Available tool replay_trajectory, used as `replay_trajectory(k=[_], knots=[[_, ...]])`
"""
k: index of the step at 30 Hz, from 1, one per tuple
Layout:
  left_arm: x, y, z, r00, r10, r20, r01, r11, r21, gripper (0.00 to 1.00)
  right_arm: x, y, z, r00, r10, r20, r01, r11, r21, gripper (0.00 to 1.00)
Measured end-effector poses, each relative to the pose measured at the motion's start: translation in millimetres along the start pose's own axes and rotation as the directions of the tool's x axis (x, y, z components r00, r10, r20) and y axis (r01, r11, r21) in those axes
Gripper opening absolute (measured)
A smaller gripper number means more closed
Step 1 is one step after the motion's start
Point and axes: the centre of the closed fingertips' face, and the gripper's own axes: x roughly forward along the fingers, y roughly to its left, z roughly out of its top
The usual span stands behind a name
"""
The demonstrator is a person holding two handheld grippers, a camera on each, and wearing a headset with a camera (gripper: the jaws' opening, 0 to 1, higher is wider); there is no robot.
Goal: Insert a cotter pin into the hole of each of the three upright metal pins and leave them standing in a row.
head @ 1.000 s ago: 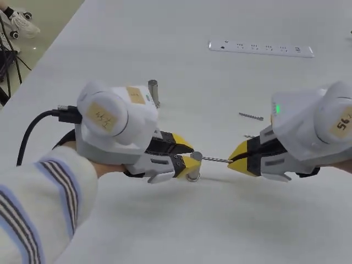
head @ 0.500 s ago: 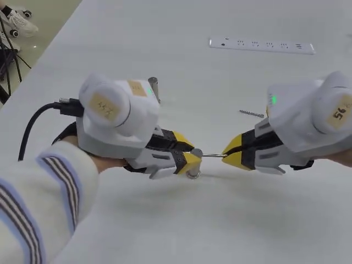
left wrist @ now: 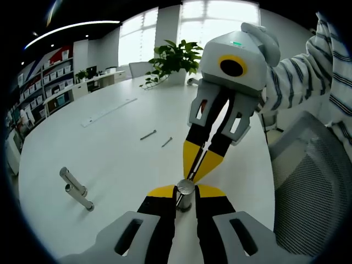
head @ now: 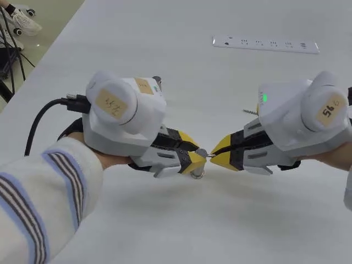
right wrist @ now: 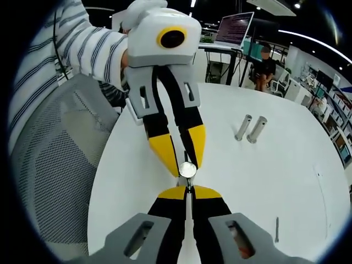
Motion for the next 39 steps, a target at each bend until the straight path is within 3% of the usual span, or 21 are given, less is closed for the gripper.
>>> replay_trajectory(k=[10,20,26,30,33,39], knots=[[0.6,-0.8,1.4,1.0,-0.003,-0.009,0.003,0.998,0.056,0.09,-0.3,3.4,1.9,0.9998,0.019,-0.002,-0.019,0.999,-0.04,0.0],[1.0,-1.1,1.7,0.9999,-0.006,-0.009,0.006,0.998,0.064,0.09,1.7,0.0,-0.2,0.9997,0.021,-0.01,-0.021,0.998,-0.054,0.0],[1.3,-1.3,1.0,0.9999,-0.003,-0.013,0.005,0.993,0.12,0.09,2.9,-0.7,-0.9,0.9999,0.014,-0.01,-0.014,0.999,-0.036,0.0],[-0.2,-1.0,0.2,0.9998,-0.005,-0.017,0.006,0.996,0.086,0.09,2.5,-0.2,-2.7,0.9999,0.004,-0.011,-0.005,1.0,-0.012,0.0],[-1.7,-1.9,-2.5,0.9997,-0.005,-0.024,0.007,0.996,0.089,0.1,0.7,-0.2,-1.8,0.9998,-0.014,0.012,0.014,1.0,0.021,0.09],[-6.5,-7.9,-7.8,0.9999,-0.001,-0.016,0.002,0.997,0.074,0.27,-0.1,2.6,-5.1,0.9984,-0.038,0.043,0.034,0.995,0.09,0.11]])
